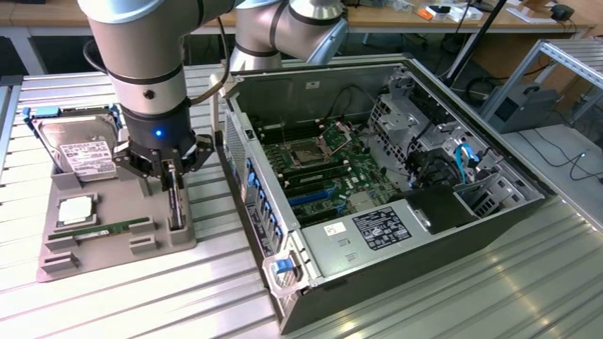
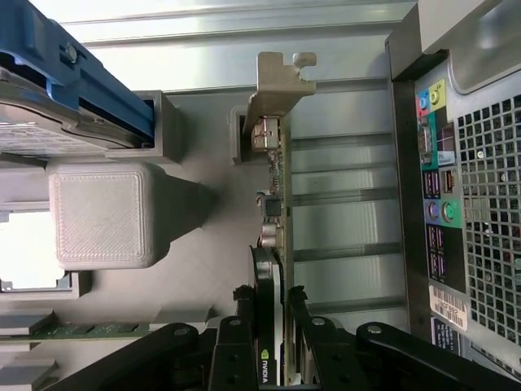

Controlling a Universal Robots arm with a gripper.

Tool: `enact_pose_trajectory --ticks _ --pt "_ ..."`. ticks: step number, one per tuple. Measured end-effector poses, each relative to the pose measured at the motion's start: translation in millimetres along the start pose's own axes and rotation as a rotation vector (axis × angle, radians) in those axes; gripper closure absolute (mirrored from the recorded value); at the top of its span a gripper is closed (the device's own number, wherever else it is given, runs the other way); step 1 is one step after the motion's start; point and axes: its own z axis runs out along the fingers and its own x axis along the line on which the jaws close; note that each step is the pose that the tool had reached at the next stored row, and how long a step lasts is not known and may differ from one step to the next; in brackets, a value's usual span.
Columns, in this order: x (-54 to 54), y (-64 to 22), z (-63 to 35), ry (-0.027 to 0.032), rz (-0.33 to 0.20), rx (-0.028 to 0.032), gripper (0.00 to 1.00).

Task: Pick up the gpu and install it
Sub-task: 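Pick up the gpu and move the gpu toward the slot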

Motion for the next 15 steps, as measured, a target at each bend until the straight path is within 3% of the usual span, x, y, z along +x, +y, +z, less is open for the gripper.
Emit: enact_pose_trajectory --ticks 15 --pt "-0.6 1.1 -24.6 -0.0006 0.0 0.0 0.73"
